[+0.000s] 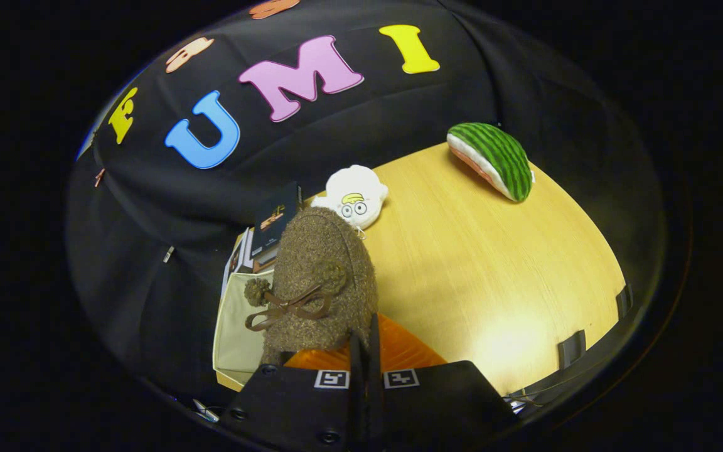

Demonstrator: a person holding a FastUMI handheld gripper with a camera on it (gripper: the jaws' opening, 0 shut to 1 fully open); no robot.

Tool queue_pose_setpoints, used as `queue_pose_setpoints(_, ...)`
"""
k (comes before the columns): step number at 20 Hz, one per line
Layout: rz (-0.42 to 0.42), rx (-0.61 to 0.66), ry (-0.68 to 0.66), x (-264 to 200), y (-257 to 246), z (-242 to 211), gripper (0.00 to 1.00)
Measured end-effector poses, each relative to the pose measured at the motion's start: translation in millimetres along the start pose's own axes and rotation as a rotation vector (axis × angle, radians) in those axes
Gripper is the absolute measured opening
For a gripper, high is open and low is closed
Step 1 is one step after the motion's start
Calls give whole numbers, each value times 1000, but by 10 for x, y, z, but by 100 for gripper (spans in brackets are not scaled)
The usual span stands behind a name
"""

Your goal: Open the storage box then place both shoes into the box .Put the left shoe in first, then the right shoe, with the right side of both shoes facing outward in a uniform manner.

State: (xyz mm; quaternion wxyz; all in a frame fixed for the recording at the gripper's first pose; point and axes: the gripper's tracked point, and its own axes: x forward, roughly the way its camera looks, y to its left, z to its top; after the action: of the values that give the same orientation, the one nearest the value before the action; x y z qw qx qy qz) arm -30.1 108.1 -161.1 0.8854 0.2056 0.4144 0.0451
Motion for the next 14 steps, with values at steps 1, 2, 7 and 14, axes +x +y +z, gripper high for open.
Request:
queue_pose_setpoints(1, 17, -5, -1, -32, 165, -11, 5)
queue_pose_setpoints(2, 33, -3, 2, -29, 347, -34, 5)
queue_pose_setpoints(7, 37, 36, -52, 132, 915, -98, 5)
queue_pose_setpoints(14, -18, 38, 12, 698, 1099, -562, 5)
